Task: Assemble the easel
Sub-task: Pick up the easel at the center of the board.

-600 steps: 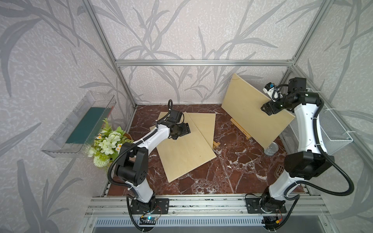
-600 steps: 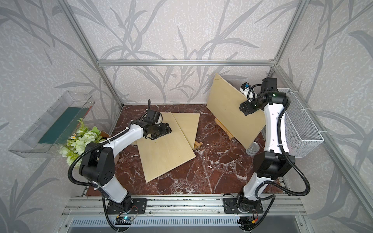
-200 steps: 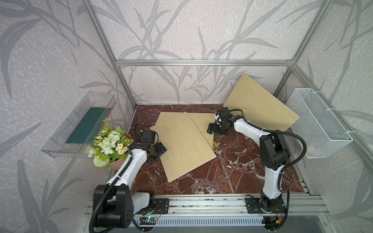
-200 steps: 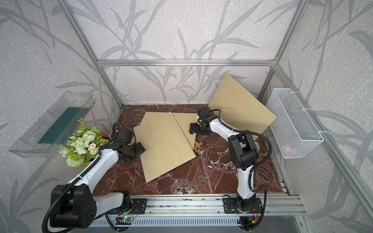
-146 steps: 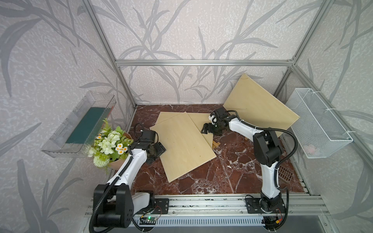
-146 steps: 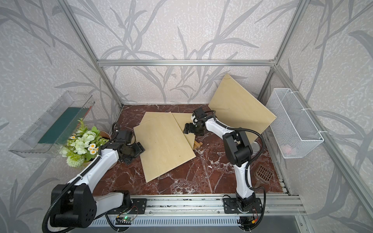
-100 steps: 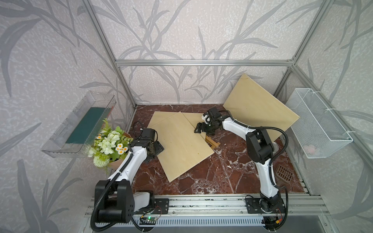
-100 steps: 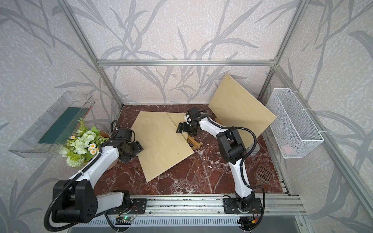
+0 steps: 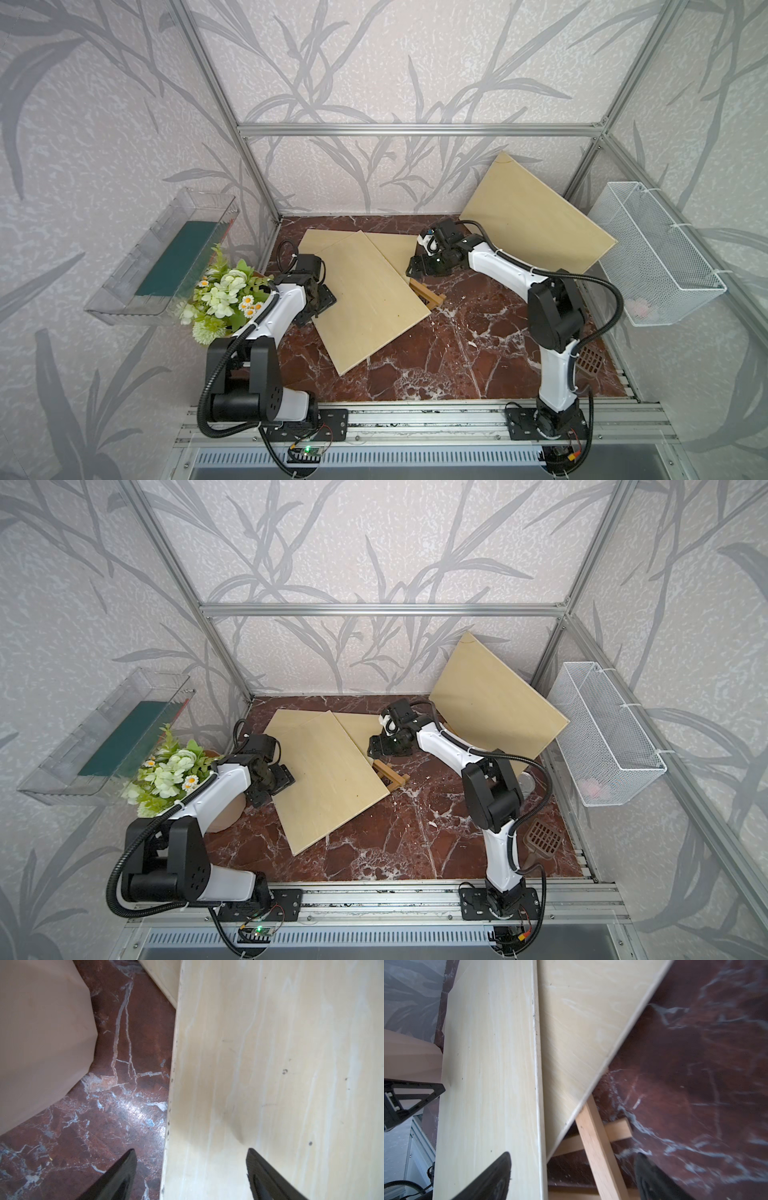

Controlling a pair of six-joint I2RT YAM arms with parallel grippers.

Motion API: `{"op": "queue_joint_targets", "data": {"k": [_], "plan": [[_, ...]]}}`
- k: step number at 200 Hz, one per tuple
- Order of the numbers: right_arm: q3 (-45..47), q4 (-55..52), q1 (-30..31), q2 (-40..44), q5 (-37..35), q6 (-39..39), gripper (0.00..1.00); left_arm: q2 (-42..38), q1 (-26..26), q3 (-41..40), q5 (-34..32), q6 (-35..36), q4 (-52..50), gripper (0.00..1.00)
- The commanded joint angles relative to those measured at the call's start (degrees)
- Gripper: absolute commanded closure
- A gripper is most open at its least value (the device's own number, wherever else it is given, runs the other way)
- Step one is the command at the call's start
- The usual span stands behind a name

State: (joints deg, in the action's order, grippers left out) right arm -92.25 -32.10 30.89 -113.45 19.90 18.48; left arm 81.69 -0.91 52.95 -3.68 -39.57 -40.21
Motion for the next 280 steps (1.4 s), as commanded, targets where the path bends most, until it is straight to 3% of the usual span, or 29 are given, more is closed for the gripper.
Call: {"op": "queue_joint_targets", "data": {"k": [1, 56, 99, 152, 210, 241, 280], "plan": [[3.5, -2.4, -0.7, 3.0, -2.5, -4.5, 0.1, 0.8, -0.3, 2.0, -2.6, 0.8, -2.0, 0.16], [5.5, -2.7, 0.0, -0.7, -2.3, -5.4, 0.26, 0.6, -0.3, 3.0, -2.3, 0.5, -1.8, 0.18], [6.7, -2.7, 2.6, -3.2, -5.0, -4.1, 0.29, 0.6, -0.3, 2.7, -2.4, 0.5, -2.3, 0.17], [11.4, -5.3, 1.0, -2.9, -15.6, 0.6, 0.39, 0.7, -0.3, 3.2, -2.1, 0.4, -2.1, 0.18], [21.7, -3.5, -8.0, 6.7, -20.0, 3.5, 0.34, 1.7, -0.4, 2.6, -1.7, 0.3, -1.4, 0.18], [20.9, -4.6, -12.2, 9.1, -21.7, 1.9, 0.31, 1.8, -0.3, 2.3, -1.6, 0.1, -1.1, 0.18], [18.5, -7.0, -12.7, 10.4, -24.8, -0.8, 0.27, 1.3, -0.4, 1.9, -2.1, 0.0, -1.2, 0.18]]}}
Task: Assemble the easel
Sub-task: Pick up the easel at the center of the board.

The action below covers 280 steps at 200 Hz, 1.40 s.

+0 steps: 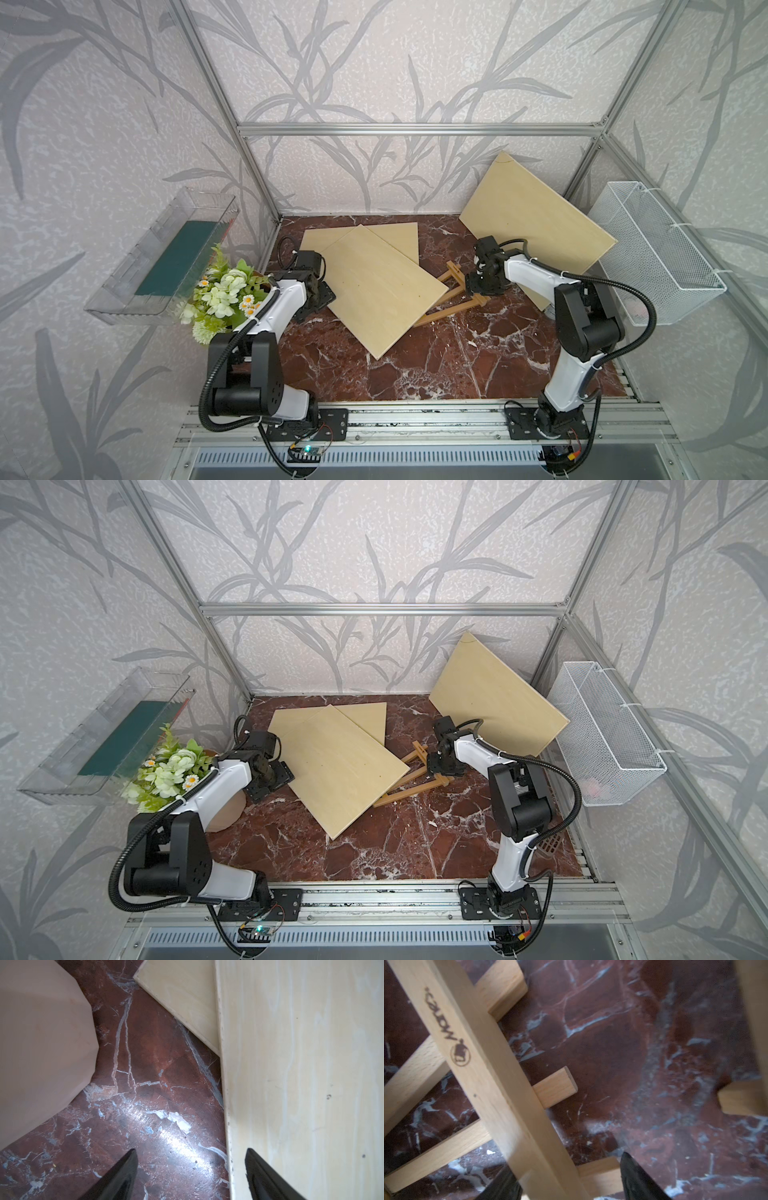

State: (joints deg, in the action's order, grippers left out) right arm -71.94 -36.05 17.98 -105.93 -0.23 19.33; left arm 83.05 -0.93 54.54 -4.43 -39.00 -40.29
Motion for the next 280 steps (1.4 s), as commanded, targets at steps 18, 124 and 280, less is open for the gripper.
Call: {"op": "queue_joint_targets", "data": {"k": [18, 124, 280], "plan": [[-1.9, -3.1, 0.2, 3.3, -4.2, -2.9, 0.27, 0.0, -0.6, 0.1, -1.1, -0.6, -1.0, 0.17], [-4.8, 3.3, 2.2, -3.6, 0.2, -2.1, 0.33, 0.7, -0.6, 0.8, 0.9, -0.8, -0.8, 0.18], [-7.0, -3.8, 14.1, -5.5, -10.1, -2.0, 0.88, 1.4, -0.5, 5.5, 9.0, 0.4, 4.0, 0.18]]}}
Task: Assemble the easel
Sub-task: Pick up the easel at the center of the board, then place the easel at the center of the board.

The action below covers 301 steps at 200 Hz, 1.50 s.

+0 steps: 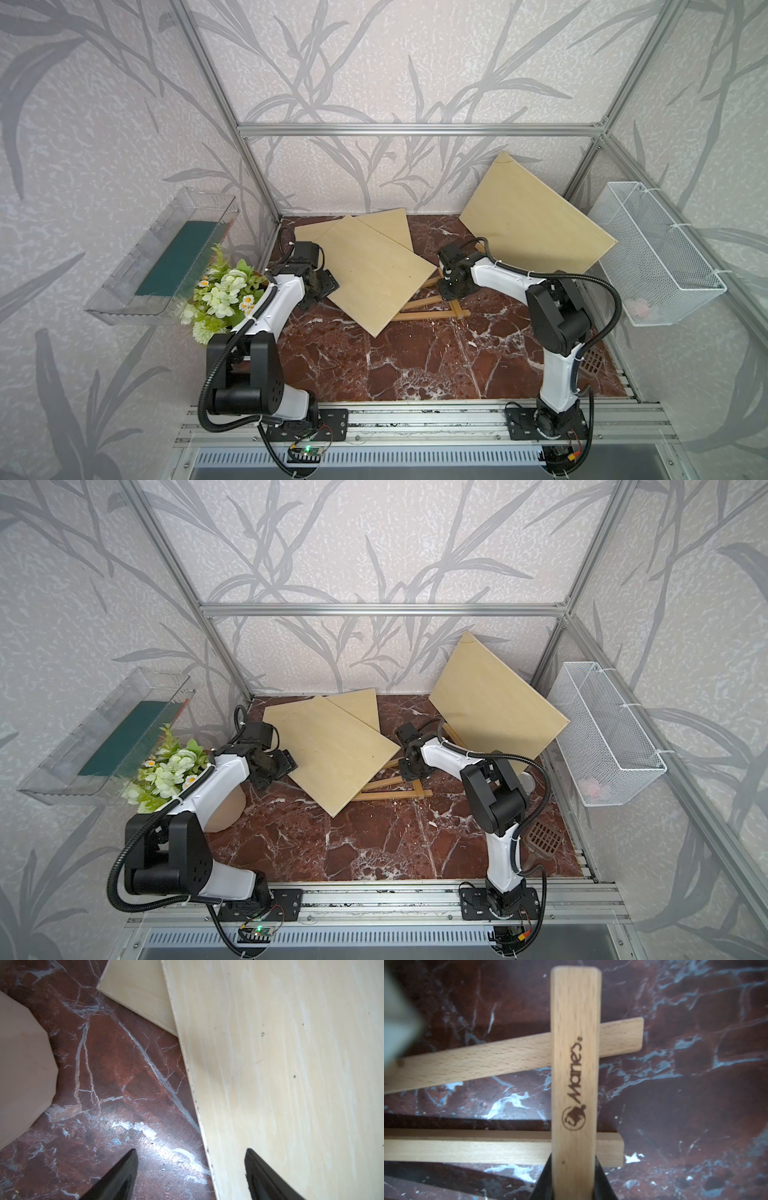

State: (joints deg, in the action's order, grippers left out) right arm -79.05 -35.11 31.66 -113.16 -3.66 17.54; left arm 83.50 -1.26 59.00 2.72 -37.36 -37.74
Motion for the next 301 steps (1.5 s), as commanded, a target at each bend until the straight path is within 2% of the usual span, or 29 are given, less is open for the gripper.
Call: {"op": "queue_joint_targets", "data": {"k": [1, 39, 74, 100, 135, 155, 170, 206, 240, 269, 301], "plan": [[0.2, -4.9, 0.4, 1.8, -7.0, -0.2, 0.87, 1.0, -0.1, 1.0, 1.9, -1.3, 1.6, 0.18], [4.8, -9.9, -0.4, 8.3, -18.0, -1.4, 0.89, 4.7, -0.1, 1.1, 2.4, -2.7, 4.6, 0.19], [10.3, -12.9, -2.2, 15.0, -19.9, -0.6, 0.91, 9.3, 0.0, 3.0, 2.5, -2.7, 5.3, 0.19], [14.0, -14.3, -4.7, 21.3, -18.5, 0.1, 0.95, 10.6, 0.0, 4.6, 2.8, -2.5, 5.1, 0.19], [15.2, -14.5, -10.4, 33.2, -10.4, 0.4, 0.97, 9.7, 0.0, 6.4, 3.2, -1.3, 3.7, 0.19], [14.9, -9.7, -13.9, 40.5, -2.2, 0.1, 0.97, 8.2, 0.0, 6.6, 4.4, 0.2, 3.6, 0.19], [12.3, -7.6, -16.8, 42.7, 5.7, 1.1, 0.98, 7.0, 0.3, 6.7, 7.1, 2.2, 3.7, 0.19], [3.0, -5.3, -18.6, 38.1, 21.9, 3.5, 0.98, 1.7, 3.3, 5.6, 12.7, 6.9, 5.6, 0.19], [0.1, 3.3, -18.7, 31.8, 37.8, 10.1, 0.97, -5.3, 4.5, 1.7, 14.0, 6.1, 10.4, 0.18], [0.9, 5.3, -18.7, 28.6, 44.4, 14.0, 0.97, -9.7, 4.5, -1.3, 14.9, 4.8, 14.2, 0.18], [5.3, 2.7, -18.7, 28.3, 48.1, 12.6, 0.97, -10.4, 4.5, -1.1, 14.9, 6.4, 12.9, 0.18]]}}
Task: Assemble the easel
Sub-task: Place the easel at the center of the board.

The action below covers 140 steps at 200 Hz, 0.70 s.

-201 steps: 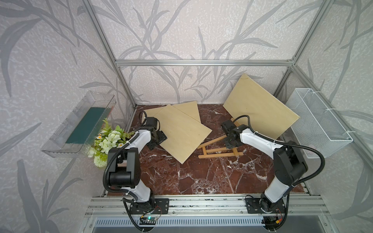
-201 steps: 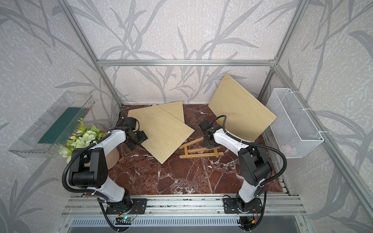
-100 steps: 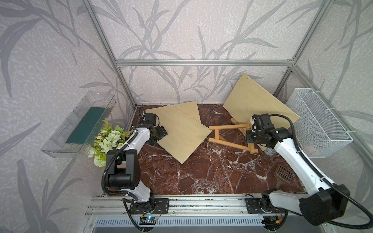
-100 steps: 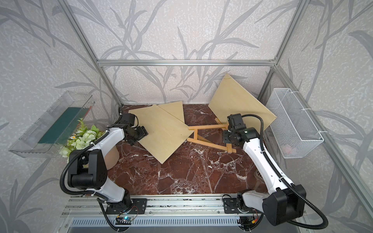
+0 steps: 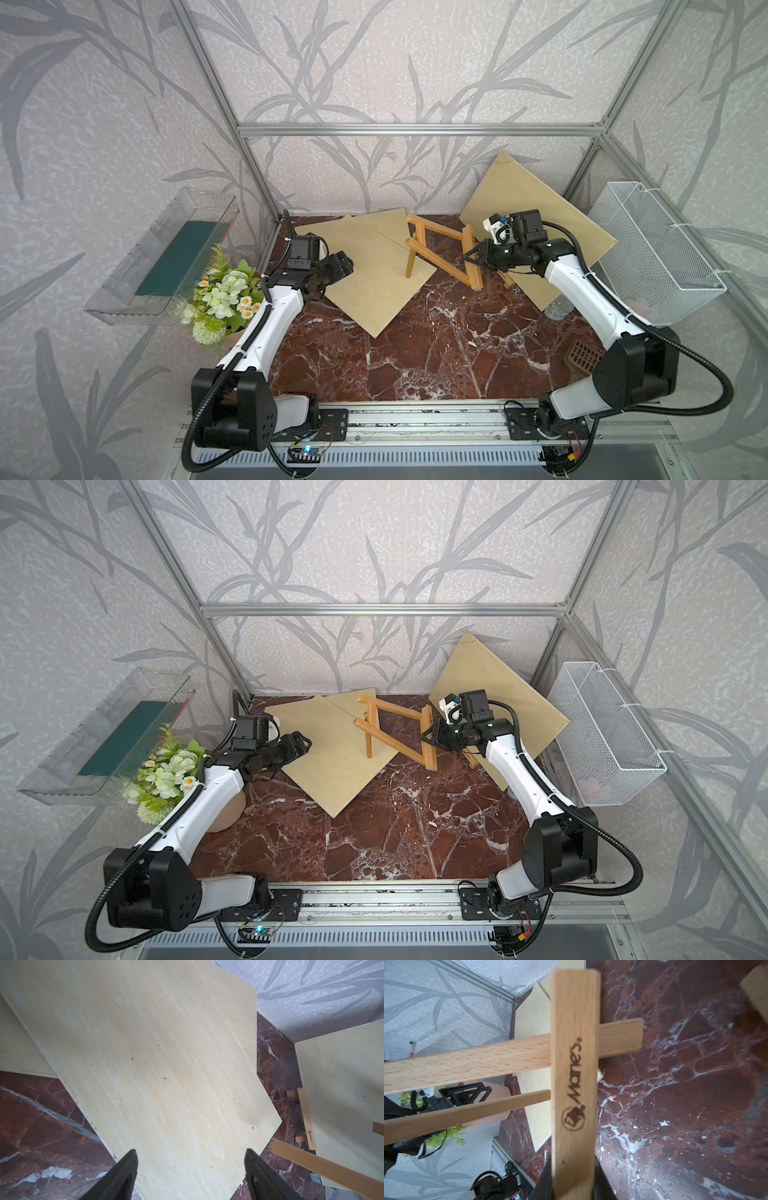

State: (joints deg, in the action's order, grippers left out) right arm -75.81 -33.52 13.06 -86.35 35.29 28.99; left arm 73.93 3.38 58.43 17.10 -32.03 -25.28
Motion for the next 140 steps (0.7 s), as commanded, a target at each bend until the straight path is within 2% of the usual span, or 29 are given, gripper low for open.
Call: {"op": "queue_joint_targets", "data": {"k": [1, 33, 74, 108, 140], "plan": [[2.2, 0.9, -0.1, 1.6, 9.2, 1.1, 0.97, -0.9, -0.1, -0.5, 0.4, 1.2, 0.3, 0.18], [12.9, -0.8, -0.2, 4.7, 11.7, -0.5, 0.97, -0.3, 0.0, 0.8, -1.8, 3.3, -1.4, 0.18], [29.2, 6.4, -0.2, 10.5, 12.8, 1.8, 0.97, 1.5, 0.0, 2.5, -1.8, 4.0, -1.5, 0.18], [35.8, 14.6, -0.1, 7.6, 12.4, 0.9, 0.98, 2.6, 0.5, 3.5, -2.3, 4.3, -1.4, 0.18], [38.1, 18.0, 0.1, 6.2, 7.0, -2.2, 0.99, 1.7, 1.0, 2.5, -3.7, 4.4, -1.4, 0.18]]}}
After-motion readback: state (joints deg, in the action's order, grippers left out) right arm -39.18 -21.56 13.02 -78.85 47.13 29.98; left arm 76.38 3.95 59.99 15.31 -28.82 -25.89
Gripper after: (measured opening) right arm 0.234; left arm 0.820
